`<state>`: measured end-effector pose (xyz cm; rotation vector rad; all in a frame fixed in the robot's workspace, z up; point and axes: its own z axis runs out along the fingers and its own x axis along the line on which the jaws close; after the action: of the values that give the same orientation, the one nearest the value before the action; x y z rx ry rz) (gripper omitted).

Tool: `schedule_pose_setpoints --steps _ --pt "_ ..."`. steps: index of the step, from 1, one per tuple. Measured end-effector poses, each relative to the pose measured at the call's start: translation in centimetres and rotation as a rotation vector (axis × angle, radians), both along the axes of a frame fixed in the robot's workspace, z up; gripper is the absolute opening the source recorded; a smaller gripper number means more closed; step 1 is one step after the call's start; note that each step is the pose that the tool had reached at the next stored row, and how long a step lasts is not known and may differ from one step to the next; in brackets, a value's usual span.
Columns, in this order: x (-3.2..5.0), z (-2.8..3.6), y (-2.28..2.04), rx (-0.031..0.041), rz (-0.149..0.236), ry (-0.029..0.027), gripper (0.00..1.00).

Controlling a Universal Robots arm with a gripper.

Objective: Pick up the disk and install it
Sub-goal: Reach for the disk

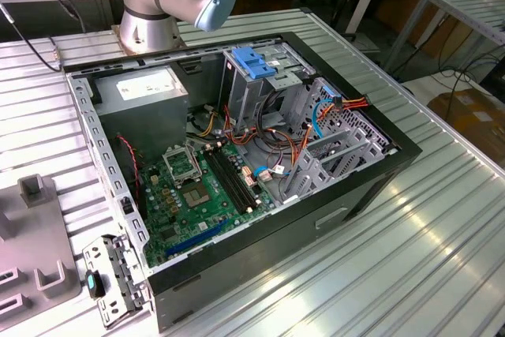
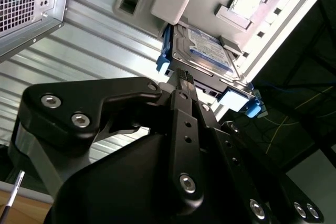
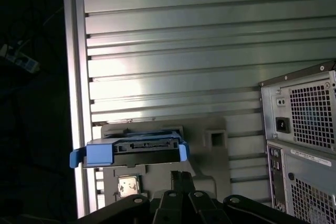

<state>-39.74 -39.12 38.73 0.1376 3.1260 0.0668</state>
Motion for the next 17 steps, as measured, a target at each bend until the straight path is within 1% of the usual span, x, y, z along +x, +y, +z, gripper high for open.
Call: schedule_pose_setpoints --steps 12,17 --pt "-0.65 -0.02 0.0 0.0001 0.0 0.0041 0.11" --pt "-1.12 -0.03 0.0 0.0 0.0 0.0061 0.11"
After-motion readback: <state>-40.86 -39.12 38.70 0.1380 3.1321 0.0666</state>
